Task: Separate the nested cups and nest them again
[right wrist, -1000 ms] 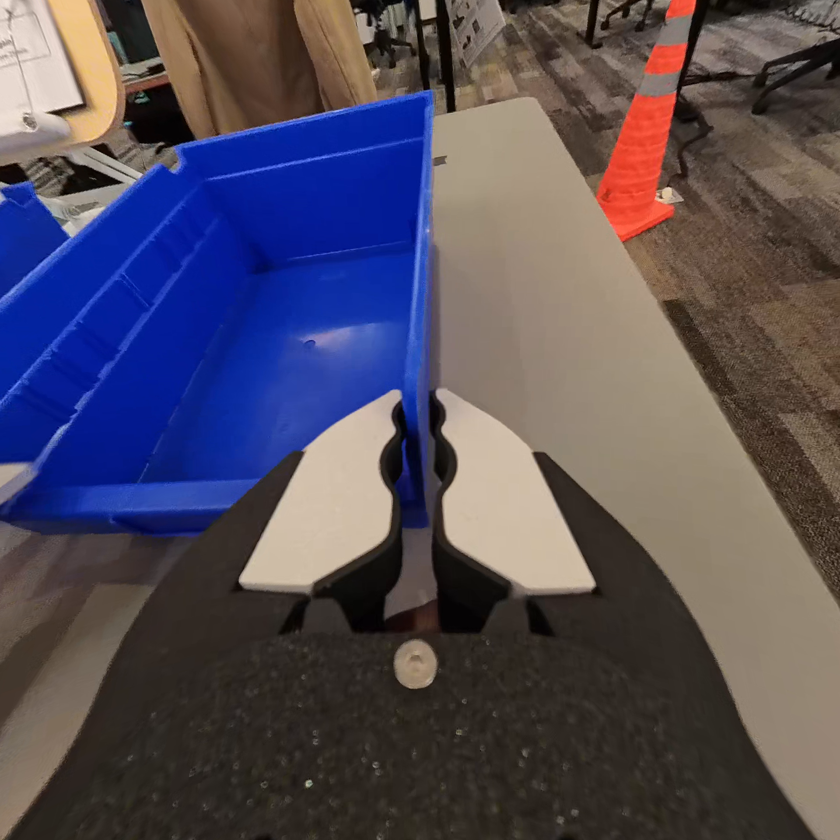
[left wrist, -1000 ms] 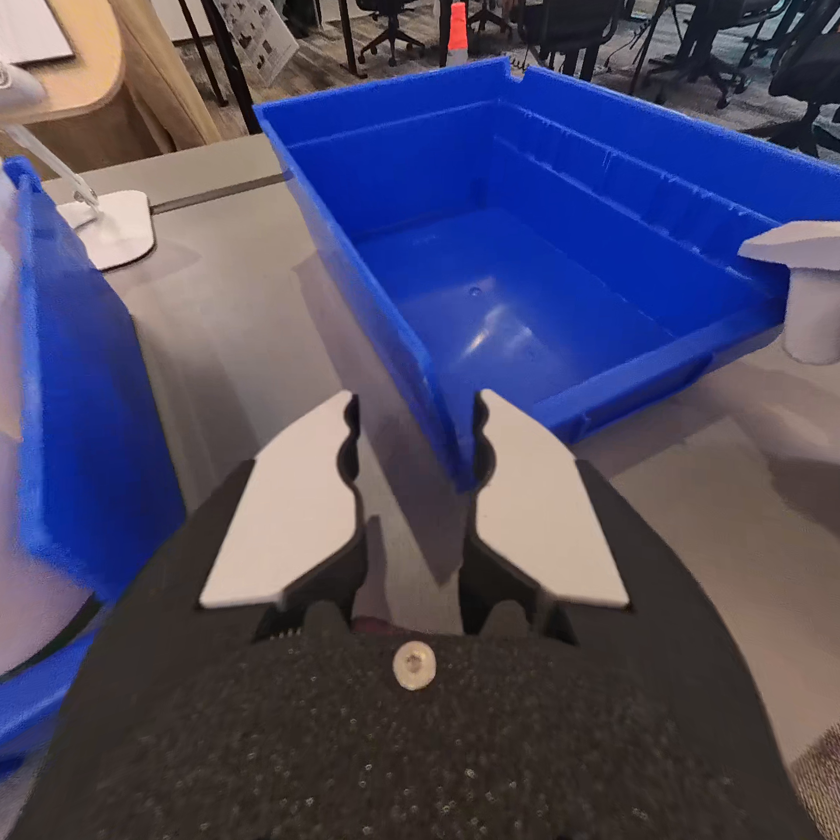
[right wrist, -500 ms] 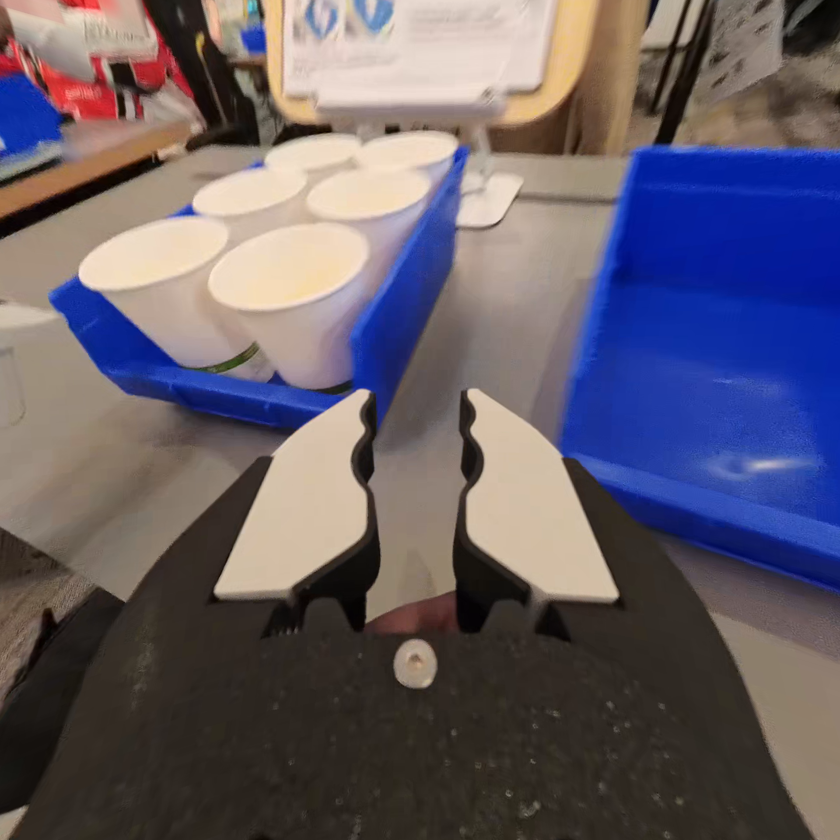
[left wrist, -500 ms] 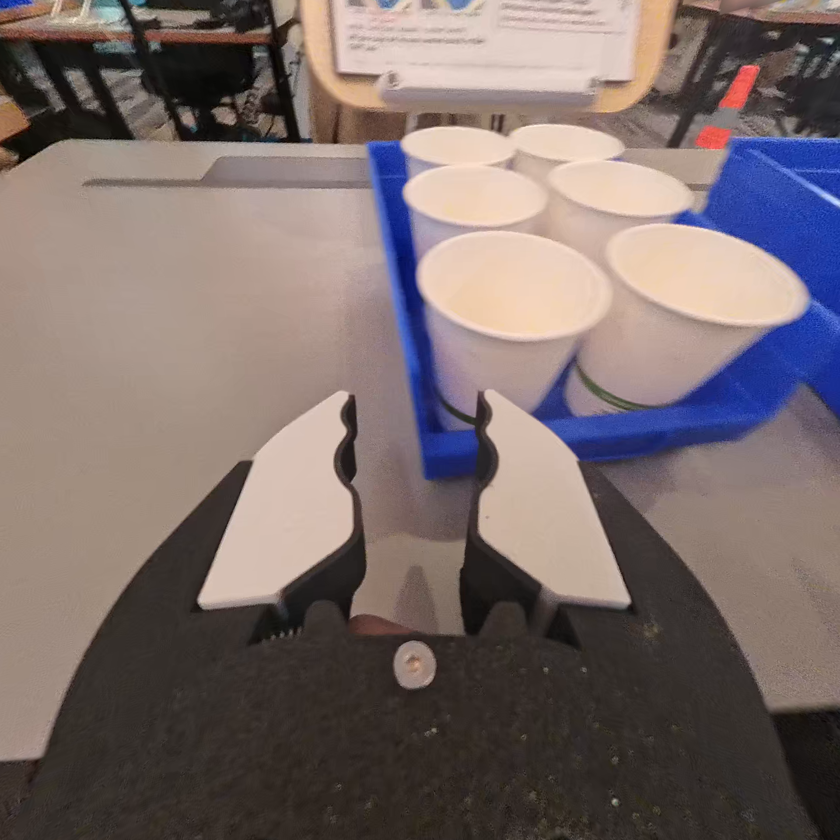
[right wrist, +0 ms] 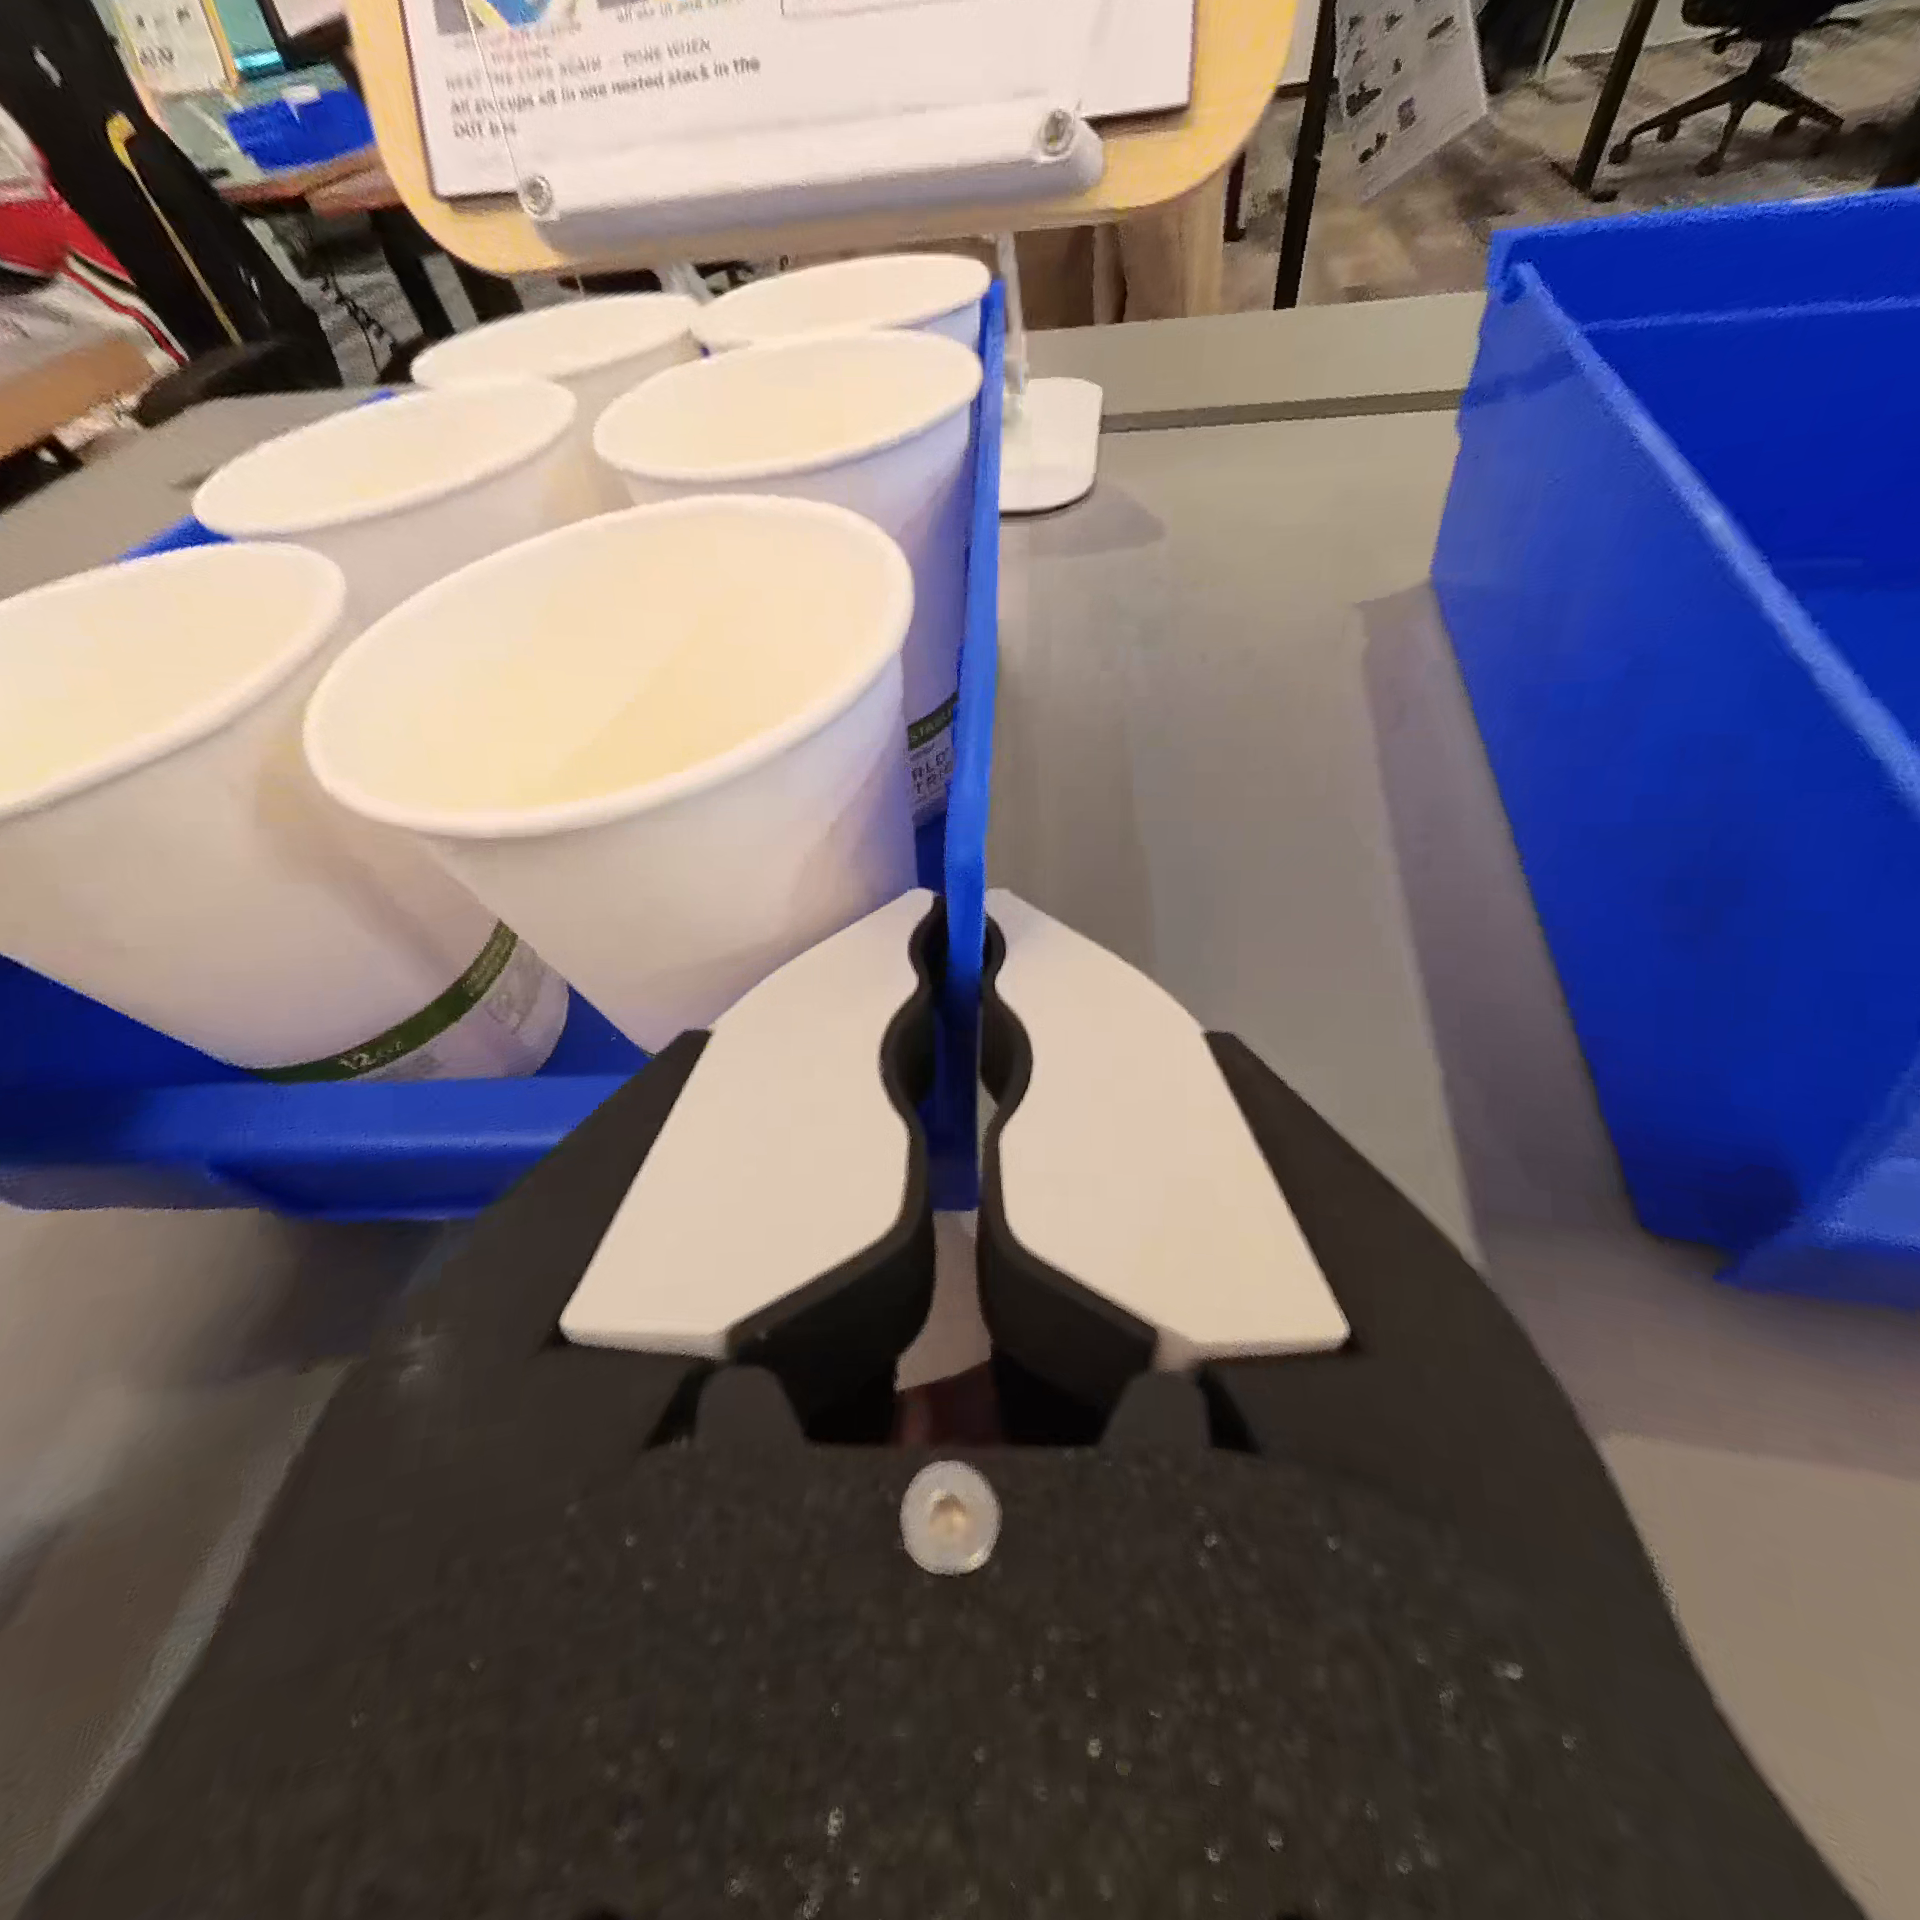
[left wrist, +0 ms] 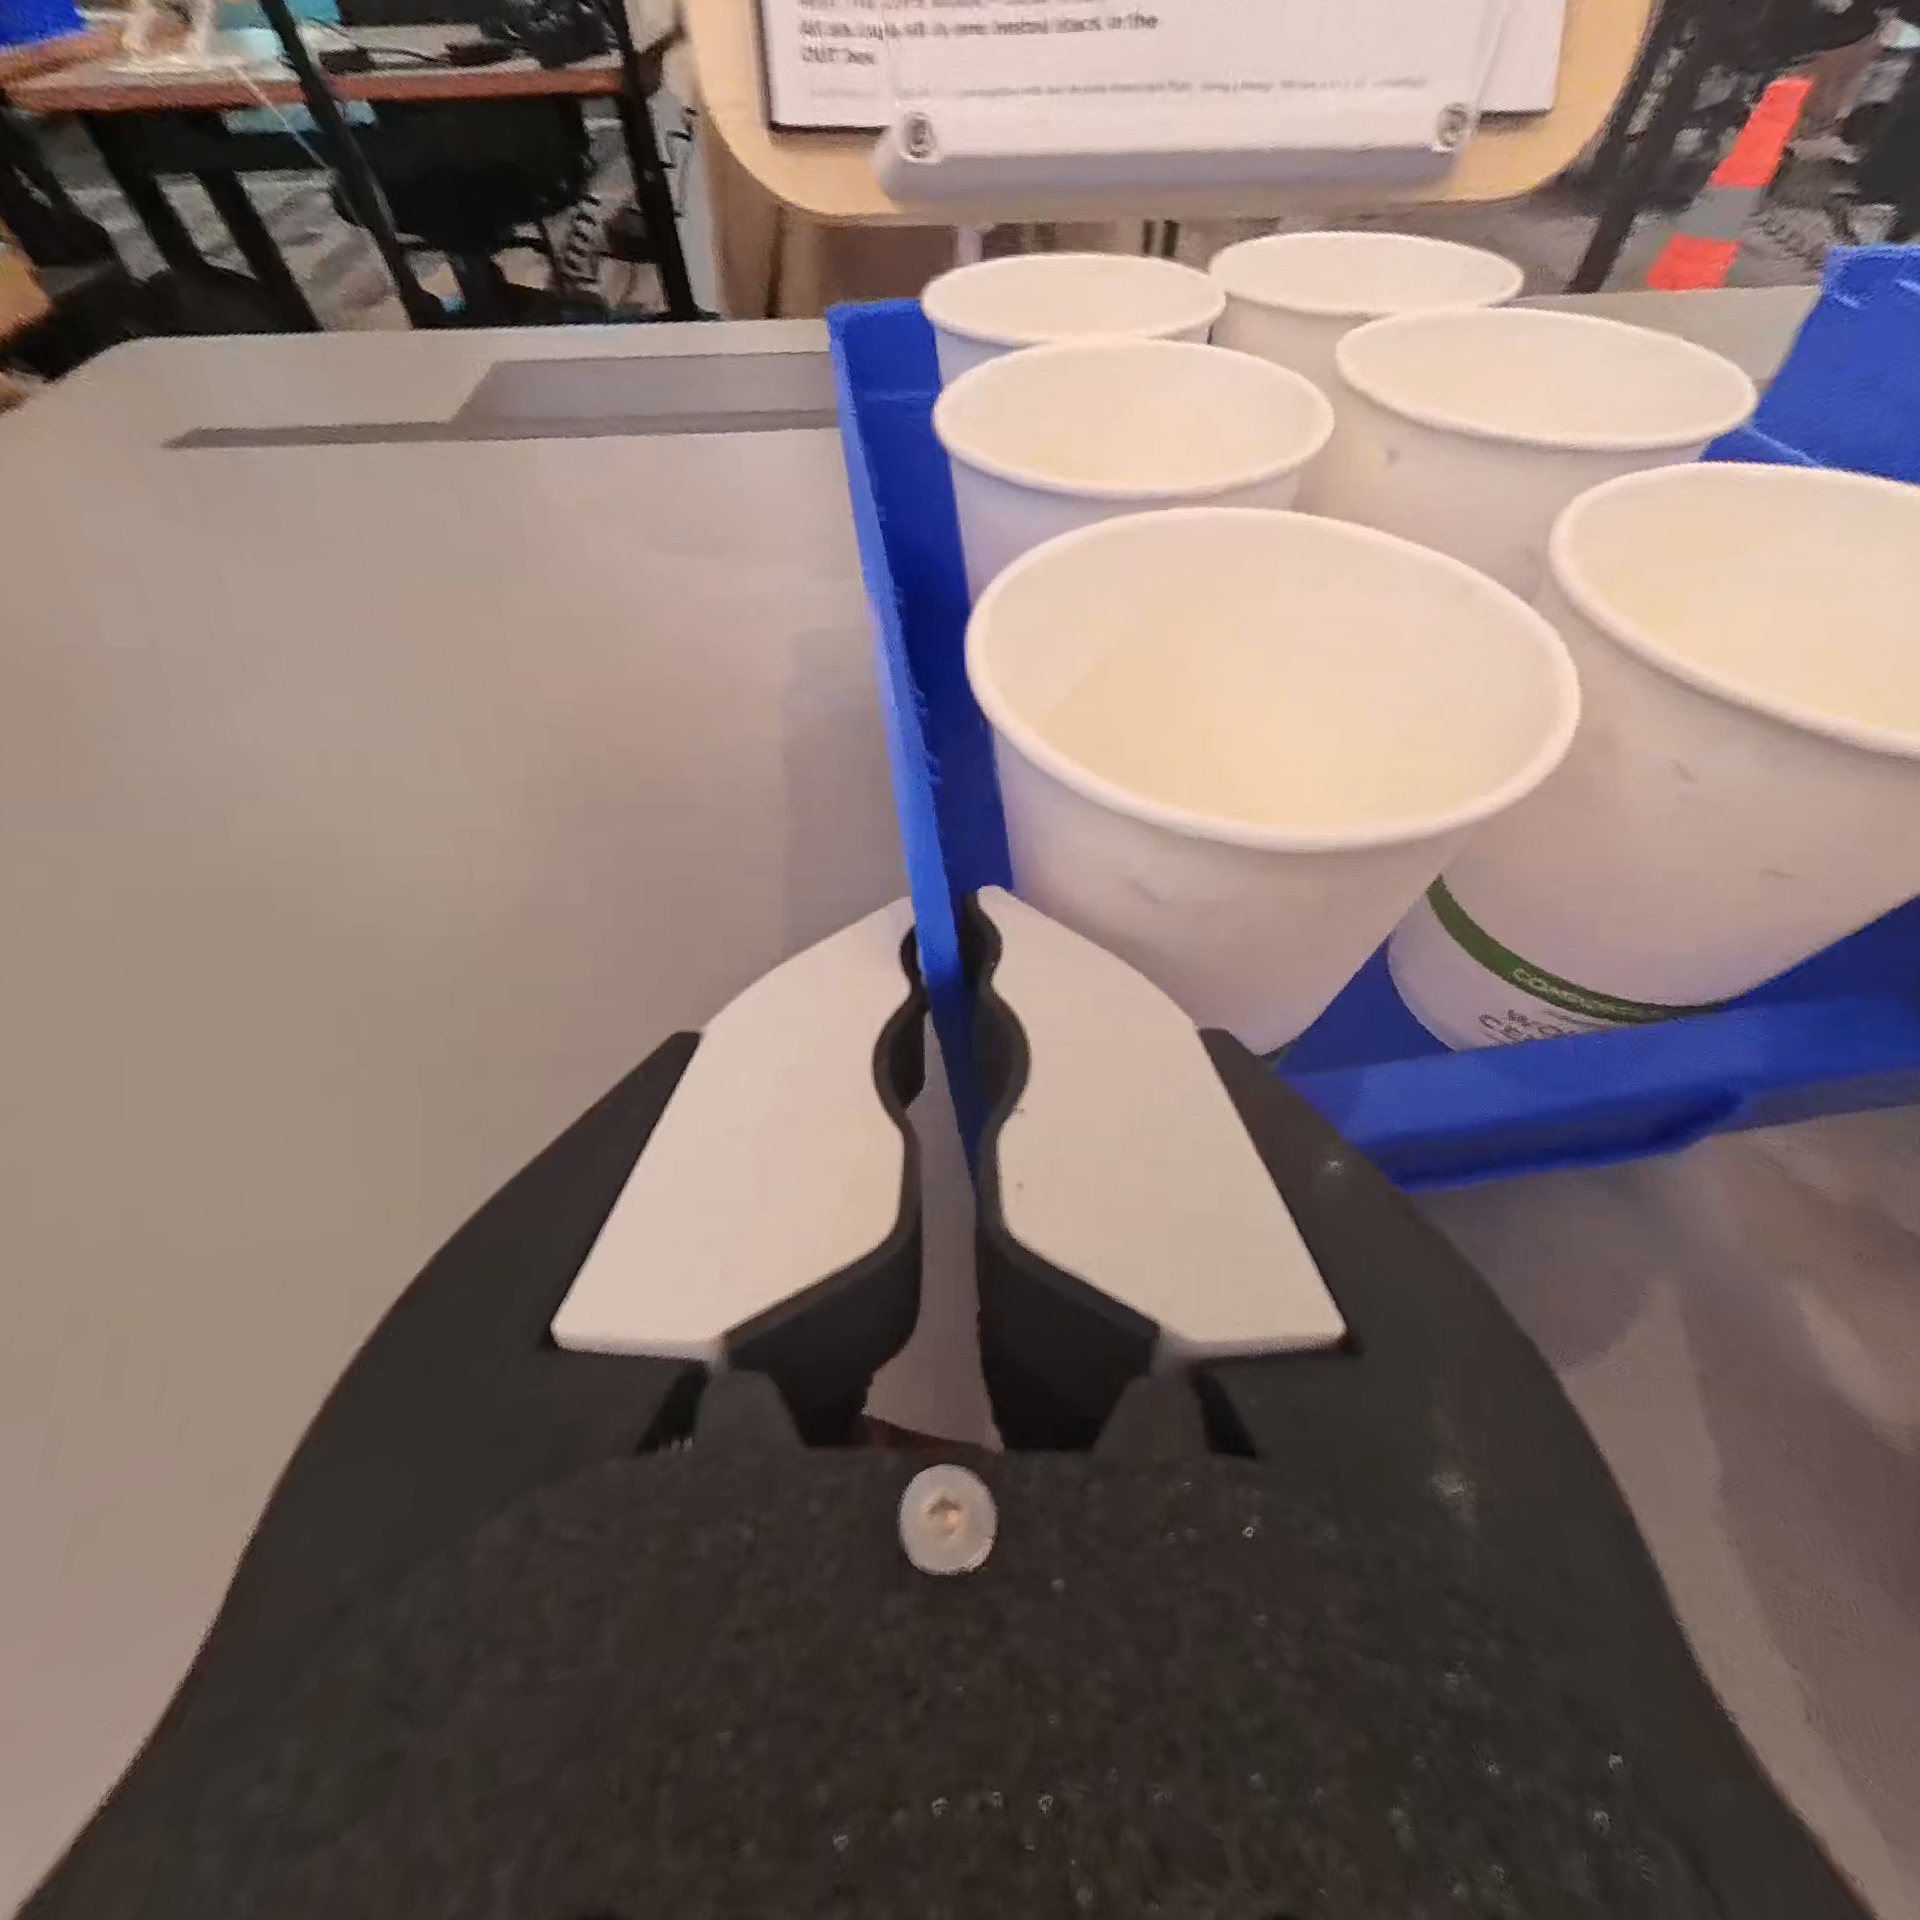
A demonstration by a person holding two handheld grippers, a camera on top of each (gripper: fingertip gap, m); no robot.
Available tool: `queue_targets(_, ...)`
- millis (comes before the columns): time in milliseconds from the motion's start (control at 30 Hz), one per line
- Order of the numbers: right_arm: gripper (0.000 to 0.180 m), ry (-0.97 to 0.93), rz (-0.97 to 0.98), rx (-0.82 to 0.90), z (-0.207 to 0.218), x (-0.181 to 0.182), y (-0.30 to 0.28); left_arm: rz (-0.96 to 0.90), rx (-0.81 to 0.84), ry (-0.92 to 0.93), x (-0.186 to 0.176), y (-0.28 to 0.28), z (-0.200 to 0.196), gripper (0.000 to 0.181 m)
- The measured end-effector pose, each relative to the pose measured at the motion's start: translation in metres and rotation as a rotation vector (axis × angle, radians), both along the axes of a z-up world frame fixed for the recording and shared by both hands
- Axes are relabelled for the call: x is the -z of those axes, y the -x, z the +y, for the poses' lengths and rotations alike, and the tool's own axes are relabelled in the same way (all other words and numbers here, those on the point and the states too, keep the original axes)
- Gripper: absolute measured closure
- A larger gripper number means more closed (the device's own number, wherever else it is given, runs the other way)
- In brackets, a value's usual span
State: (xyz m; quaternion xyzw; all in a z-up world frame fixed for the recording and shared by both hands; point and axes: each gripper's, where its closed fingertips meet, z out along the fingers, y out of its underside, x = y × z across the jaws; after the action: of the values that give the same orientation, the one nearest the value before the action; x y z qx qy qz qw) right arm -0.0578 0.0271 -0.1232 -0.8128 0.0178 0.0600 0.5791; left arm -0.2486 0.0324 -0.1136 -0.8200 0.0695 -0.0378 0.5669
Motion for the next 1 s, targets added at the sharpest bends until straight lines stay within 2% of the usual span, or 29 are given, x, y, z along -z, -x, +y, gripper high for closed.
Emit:
queue_targets(333, 0.175, -0.142, 0.021, -0.050, 0.008, -0.035, 0.136, -0.018, -0.070, -0.062, -0.028, 0.132, 0.012, 0.178)
queue_targets(533, 0.174, -0.108, 0.019, -0.075, 0.023, -0.030, 0.208, 0.016, -0.066, -0.037, -0.023, 0.206, 0.028, 0.178)
queue_targets(700, 0.174, -0.067, 0.005, -0.086, 0.031, -0.015, 0.235, 0.009, -0.065, -0.024, -0.007, 0.234, 0.037, 0.178)
queue_targets(800, 0.174, -0.011, 0.070, -0.085, 0.031, 0.002, 0.240, 0.044, -0.063, -0.045, -0.002, 0.240, 0.039, 0.178)
queue_targets(933, 0.171, 0.008, 0.127, -0.138, 0.028, 0.004, 0.246, -0.030, -0.087, -0.051, 0.007, 0.246, 0.040, 0.176)
queue_targets(1000, 0.168, 0.016, 0.162, -0.214, 0.022, 0.002, 0.249, 0.022, -0.102, -0.048, 0.008, 0.250, 0.037, 0.169)
